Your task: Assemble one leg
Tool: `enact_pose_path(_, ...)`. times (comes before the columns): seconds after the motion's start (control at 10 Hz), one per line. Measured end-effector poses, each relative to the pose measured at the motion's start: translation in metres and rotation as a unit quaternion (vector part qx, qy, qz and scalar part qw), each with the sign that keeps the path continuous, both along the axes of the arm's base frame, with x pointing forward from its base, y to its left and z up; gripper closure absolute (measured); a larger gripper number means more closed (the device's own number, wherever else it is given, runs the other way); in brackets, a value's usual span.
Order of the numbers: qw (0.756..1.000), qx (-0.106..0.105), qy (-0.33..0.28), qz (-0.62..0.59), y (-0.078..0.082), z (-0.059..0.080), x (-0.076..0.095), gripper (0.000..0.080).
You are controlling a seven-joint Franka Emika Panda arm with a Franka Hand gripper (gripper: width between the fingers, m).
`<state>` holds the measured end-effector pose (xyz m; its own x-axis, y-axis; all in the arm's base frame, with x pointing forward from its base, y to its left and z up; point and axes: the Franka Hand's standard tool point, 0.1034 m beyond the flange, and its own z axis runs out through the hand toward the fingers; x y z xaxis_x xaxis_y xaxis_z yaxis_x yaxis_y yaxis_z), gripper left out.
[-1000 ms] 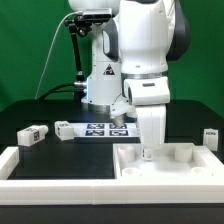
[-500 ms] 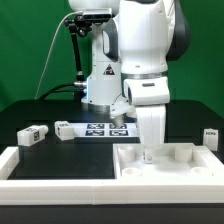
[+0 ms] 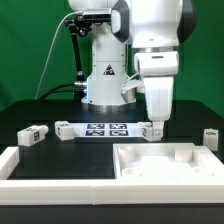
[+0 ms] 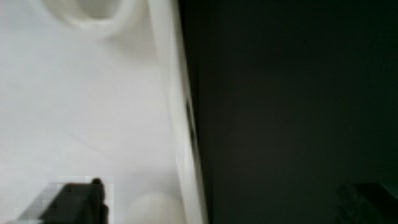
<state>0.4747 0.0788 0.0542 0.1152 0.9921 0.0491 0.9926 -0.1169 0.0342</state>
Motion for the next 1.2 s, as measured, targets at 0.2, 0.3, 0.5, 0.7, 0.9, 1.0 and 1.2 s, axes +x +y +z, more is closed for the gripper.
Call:
enact_pose_path(0.2,0.999,0.002,0.003,-0.044,0.013,0.003,-0.005,0.0151)
enact_pose_path(0.3,0.999,0.002,0.004,-0.049,0.012,0.002,-0.005,0.0151)
enact_pose_path(0.5,0.991,0.006,0.008,-0.135,0.013,0.002,-0.005,0.0151)
enact_pose_path(0.7,0.952,0.023,0.015,-0.303,0.016,-0.001,-0.012,0.0151)
enact_pose_path(0.9,0.878,0.036,0.036,-0.475,0.039,-0.008,-0.029,0.0151)
enact_pose_path(1.0,0.841,0.040,0.043,-0.537,0.051,-0.008,-0.032,0.0151)
enact_pose_path(1.2,0.761,0.045,0.057,-0.645,0.077,-0.008,-0.037,0.0151)
